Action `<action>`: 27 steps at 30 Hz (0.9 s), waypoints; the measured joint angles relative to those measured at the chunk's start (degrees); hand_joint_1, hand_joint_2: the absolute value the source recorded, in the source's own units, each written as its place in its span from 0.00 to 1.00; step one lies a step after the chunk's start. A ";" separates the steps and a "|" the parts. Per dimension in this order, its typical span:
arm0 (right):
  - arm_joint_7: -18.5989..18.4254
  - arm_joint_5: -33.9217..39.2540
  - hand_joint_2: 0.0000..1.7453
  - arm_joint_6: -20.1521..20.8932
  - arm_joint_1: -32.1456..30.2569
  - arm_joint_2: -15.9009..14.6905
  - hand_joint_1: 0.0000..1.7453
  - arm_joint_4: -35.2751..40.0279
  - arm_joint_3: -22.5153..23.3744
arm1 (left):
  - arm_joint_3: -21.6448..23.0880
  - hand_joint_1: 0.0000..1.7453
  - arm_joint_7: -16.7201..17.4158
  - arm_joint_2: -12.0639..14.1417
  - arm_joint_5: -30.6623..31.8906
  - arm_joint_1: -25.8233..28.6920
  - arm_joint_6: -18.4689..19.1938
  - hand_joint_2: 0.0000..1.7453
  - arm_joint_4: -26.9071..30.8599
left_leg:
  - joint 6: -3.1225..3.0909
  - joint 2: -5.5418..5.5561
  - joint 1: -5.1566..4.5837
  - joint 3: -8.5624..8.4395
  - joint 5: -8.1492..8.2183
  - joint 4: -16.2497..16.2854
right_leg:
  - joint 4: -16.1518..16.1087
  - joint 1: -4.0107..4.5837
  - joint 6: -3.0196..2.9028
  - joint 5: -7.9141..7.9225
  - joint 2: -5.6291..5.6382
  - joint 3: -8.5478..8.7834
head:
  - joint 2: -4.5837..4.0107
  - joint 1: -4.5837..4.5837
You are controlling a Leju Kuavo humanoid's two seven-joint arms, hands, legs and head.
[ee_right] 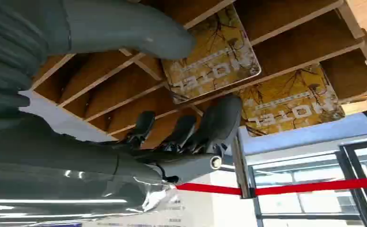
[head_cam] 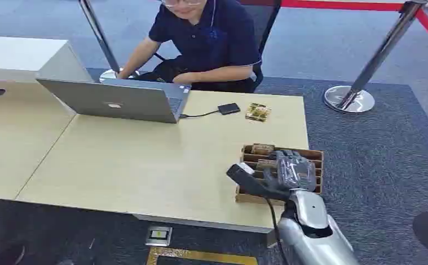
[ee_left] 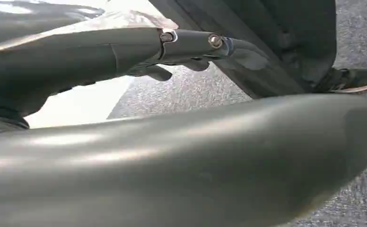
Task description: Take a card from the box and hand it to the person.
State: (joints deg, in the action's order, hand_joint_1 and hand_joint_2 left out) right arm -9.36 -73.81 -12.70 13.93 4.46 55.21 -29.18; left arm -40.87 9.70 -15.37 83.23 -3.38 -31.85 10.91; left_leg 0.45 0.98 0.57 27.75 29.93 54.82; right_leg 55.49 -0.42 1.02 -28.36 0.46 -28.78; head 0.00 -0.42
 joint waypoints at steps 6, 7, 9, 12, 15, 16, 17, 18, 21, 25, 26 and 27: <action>-0.07 -0.39 1.00 -0.18 0.40 0.00 0.54 -0.76 0.00 | -0.02 0.00 0.00 0.00 0.00 0.00 -0.02 0.00 0.00 | 0.00 0.00 0.00 0.00 0.00 0.00 | 0.00 0.00 0.00 0.00 0.00 0.00 | 0.00 0.00; -0.07 -0.42 1.00 -0.18 0.58 0.00 0.54 -0.87 0.00 | 0.00 0.00 0.00 0.00 -0.02 0.00 -0.02 0.00 0.00 | 0.00 0.00 0.00 -0.01 0.00 0.00 | 0.00 0.00 0.00 0.00 0.00 0.00 | 0.00 0.00; -0.07 -0.42 1.00 -0.20 0.79 0.00 0.56 -0.98 0.00 | -0.02 0.00 0.00 0.00 -0.02 0.00 -0.02 0.00 0.00 | 0.00 0.00 0.00 -0.01 0.00 0.00 | 0.00 0.00 0.00 0.00 0.00 0.00 | 0.00 0.00; -0.04 -0.42 1.00 -0.20 0.92 0.00 0.56 -1.03 0.00 | -0.02 0.00 0.00 0.00 -0.04 0.00 -0.02 0.00 -0.02 | 0.00 0.00 0.00 0.00 0.00 0.00 | 0.00 0.00 0.00 0.00 0.00 0.00 | 0.00 0.00; 0.20 -0.42 1.00 -0.35 1.17 0.00 0.57 -1.33 0.00 | -0.02 0.00 0.00 0.00 -0.07 0.00 -0.02 0.00 -0.02 | 0.00 0.00 0.00 0.00 0.00 0.00 | 0.00 0.00 0.00 0.00 0.00 0.00 | 0.00 0.00; 0.28 -0.39 1.00 -0.35 1.22 0.02 0.57 -1.38 0.00 | -0.02 0.00 0.00 0.00 -0.07 0.00 -0.02 0.00 -0.02 | 0.00 0.00 0.00 0.00 0.00 0.00 | 0.00 0.00 0.00 0.00 0.00 0.00 | 0.00 0.00; 0.31 -0.40 1.00 -0.42 1.29 0.02 0.57 -1.48 0.00 | -0.02 0.00 0.00 0.00 -0.09 0.00 -0.02 0.00 -0.02 | 0.00 0.00 0.00 -0.01 0.00 0.00 | 0.00 0.00 0.00 0.00 0.00 0.00 | 0.00 0.00; 0.31 -0.39 1.00 -0.44 1.39 0.06 0.58 -1.60 0.00 | -0.02 0.00 0.00 0.00 -0.09 0.00 -0.02 0.00 -0.02 | 0.00 0.00 0.00 -0.01 0.00 0.00 | 0.00 0.00 0.00 0.00 0.00 0.00 | 0.00 0.00; 0.39 -0.37 1.00 -0.50 1.58 0.22 0.60 -1.90 0.00 | -0.02 0.00 0.00 0.00 -0.09 0.00 -0.02 0.00 -0.02 | 0.00 0.00 0.00 -0.01 -0.01 0.00 | 0.00 0.00 0.00 0.00 0.00 0.01 | 0.00 0.00; 0.66 -0.22 1.00 -0.79 1.89 0.31 0.62 -2.38 0.00 | -0.02 0.00 0.00 0.00 -0.13 0.00 -0.02 0.00 -0.02 | 0.01 0.00 0.00 -0.02 -0.01 0.00 | 0.00 0.00 0.00 0.01 0.00 0.01 | 0.00 0.00; 0.74 -0.22 1.00 -0.83 1.93 0.31 0.63 -2.45 0.00 | -0.02 0.00 0.00 0.00 -0.13 0.00 -0.02 0.00 -0.02 | 0.00 0.00 0.00 -0.02 -0.01 0.00 | 0.00 0.00 0.00 0.01 0.00 0.01 | 0.00 0.00; 0.79 -0.22 1.00 -0.85 1.95 0.31 0.68 -2.45 0.00 | -0.02 0.00 0.00 0.00 -0.13 0.00 -0.02 0.00 -0.02 | 0.01 0.00 0.00 -0.02 -0.01 0.00 | 0.01 0.00 0.00 0.01 0.00 0.01 | 0.00 0.02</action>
State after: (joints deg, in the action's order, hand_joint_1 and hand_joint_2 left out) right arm -8.57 -74.03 -13.55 15.88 4.76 52.76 -29.18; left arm -40.89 9.70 -15.37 83.10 -3.39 -31.87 10.88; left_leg 0.46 0.97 0.57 27.73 29.91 54.82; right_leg 55.49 -0.42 1.02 -28.35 0.46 -28.77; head 0.00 -0.39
